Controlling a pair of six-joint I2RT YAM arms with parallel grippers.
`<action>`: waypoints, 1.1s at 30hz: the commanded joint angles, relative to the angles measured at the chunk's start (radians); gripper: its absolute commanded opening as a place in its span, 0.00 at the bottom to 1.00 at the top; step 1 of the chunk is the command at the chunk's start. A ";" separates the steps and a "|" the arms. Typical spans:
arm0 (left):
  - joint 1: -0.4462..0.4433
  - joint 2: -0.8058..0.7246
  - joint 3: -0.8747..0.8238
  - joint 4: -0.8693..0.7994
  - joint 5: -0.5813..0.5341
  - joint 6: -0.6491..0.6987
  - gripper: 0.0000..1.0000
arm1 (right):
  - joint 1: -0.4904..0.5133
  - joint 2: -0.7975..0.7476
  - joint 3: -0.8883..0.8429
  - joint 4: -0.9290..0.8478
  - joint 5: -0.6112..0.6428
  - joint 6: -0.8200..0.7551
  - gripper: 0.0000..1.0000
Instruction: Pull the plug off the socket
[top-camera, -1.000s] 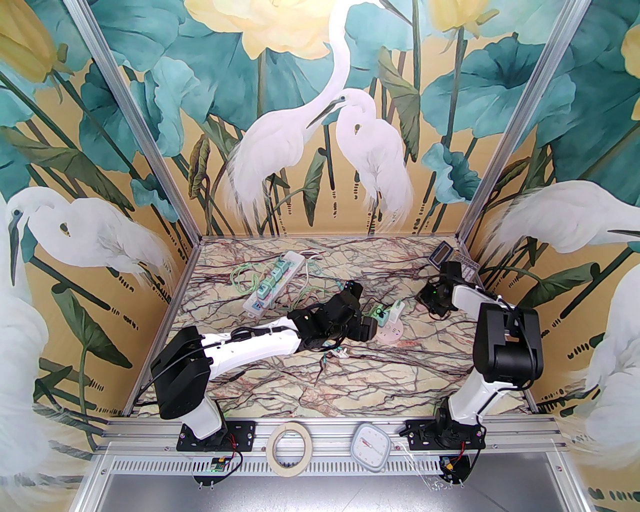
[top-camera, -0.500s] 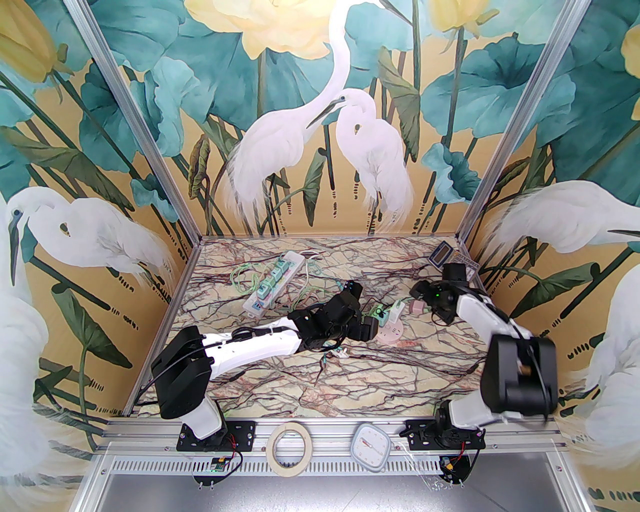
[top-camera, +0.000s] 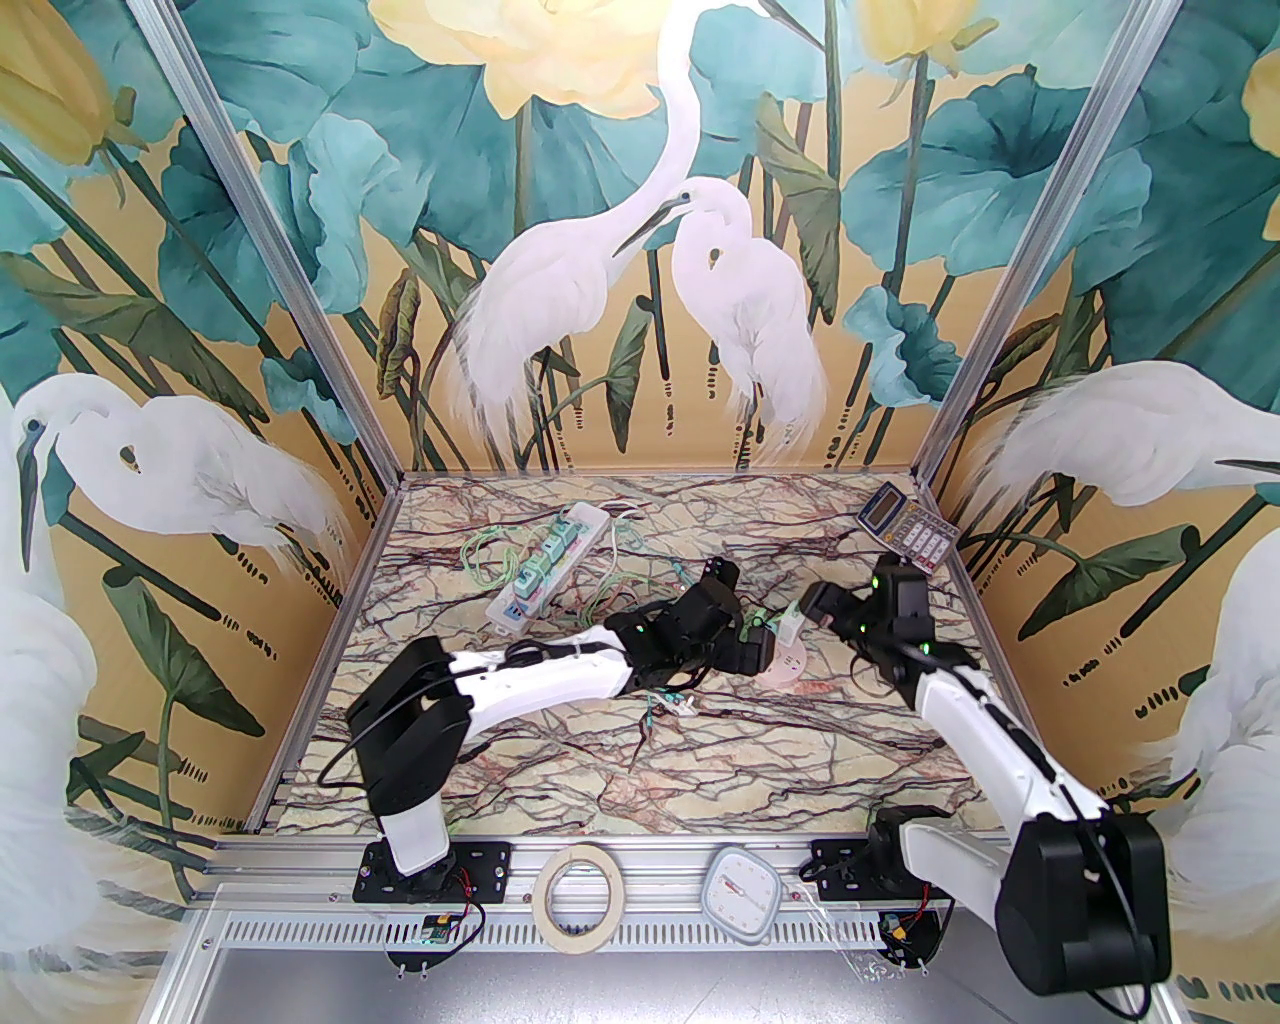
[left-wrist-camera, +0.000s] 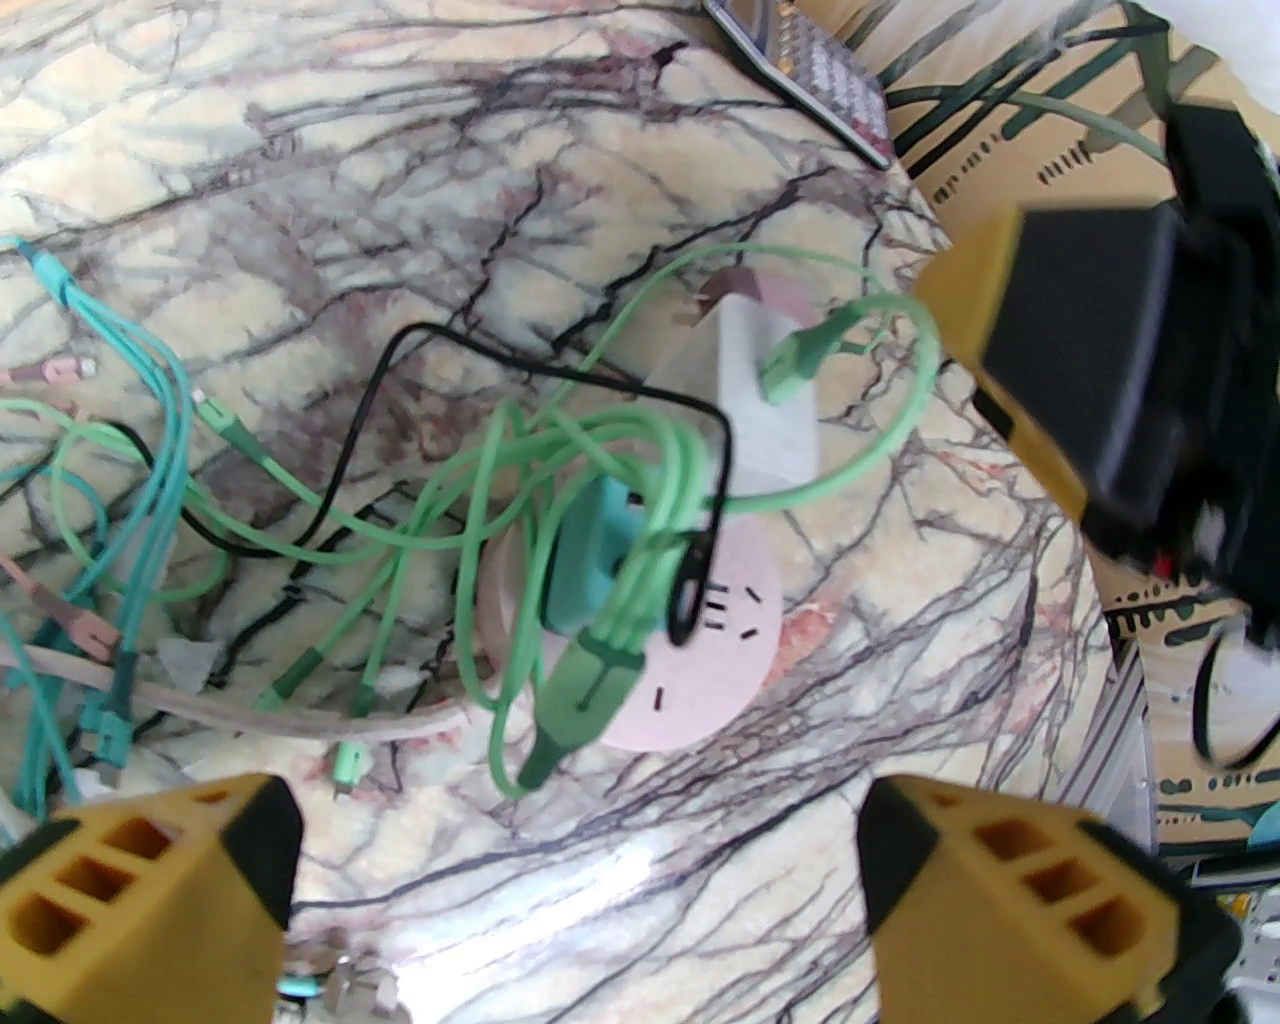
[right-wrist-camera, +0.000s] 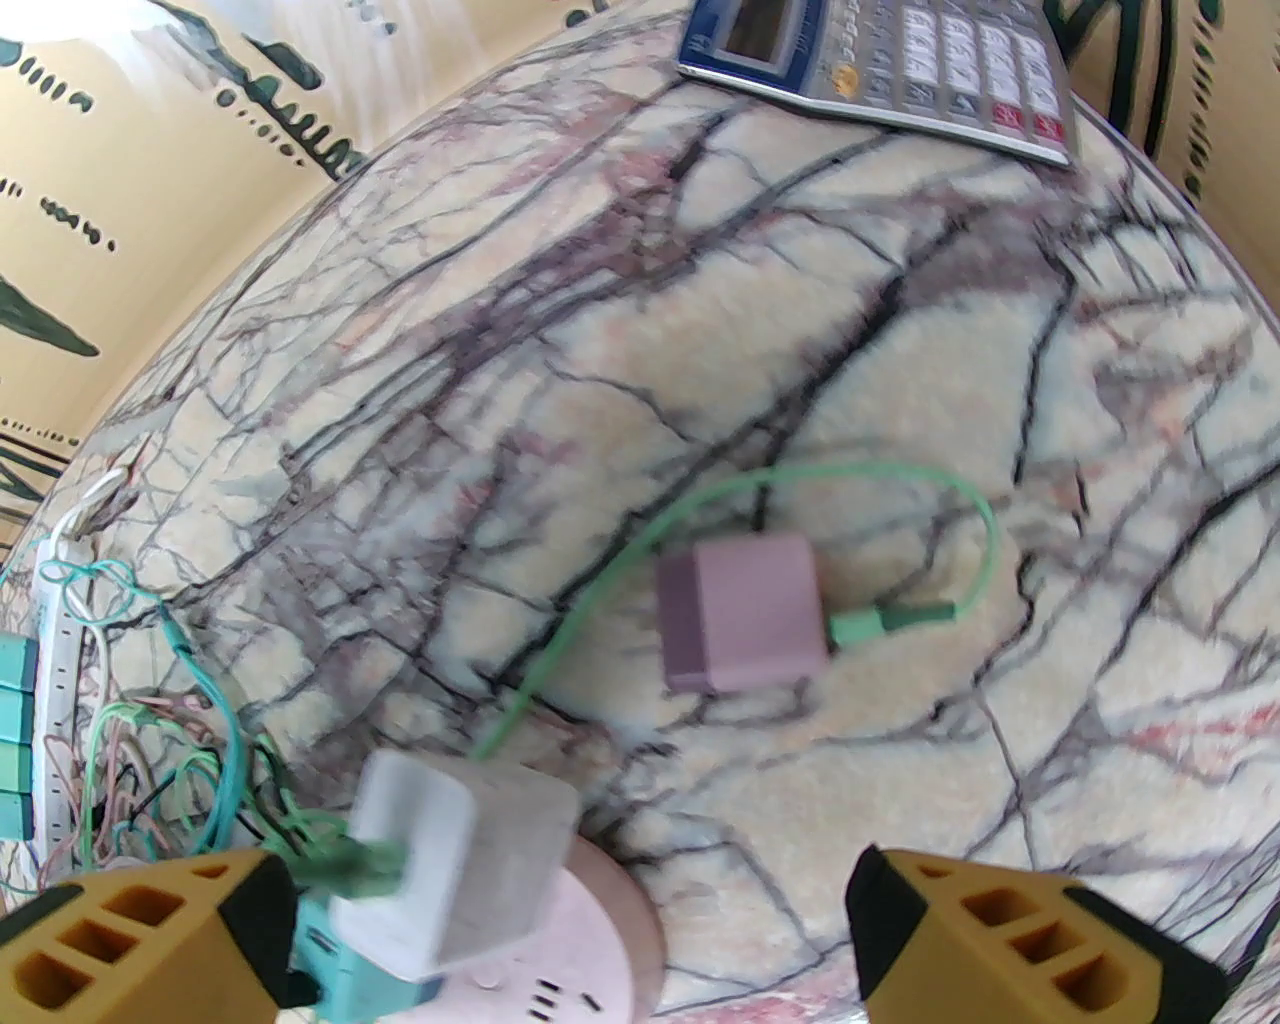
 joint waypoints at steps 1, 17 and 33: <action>-0.020 0.049 0.045 0.021 0.052 0.017 0.76 | 0.002 -0.064 -0.075 0.122 0.059 0.057 0.99; -0.033 0.273 0.241 -0.099 0.002 0.048 0.44 | 0.003 -0.073 -0.113 0.176 -0.002 0.108 0.99; -0.051 0.173 0.234 -0.174 -0.068 0.030 0.49 | 0.005 -0.042 -0.115 0.193 -0.033 0.111 0.99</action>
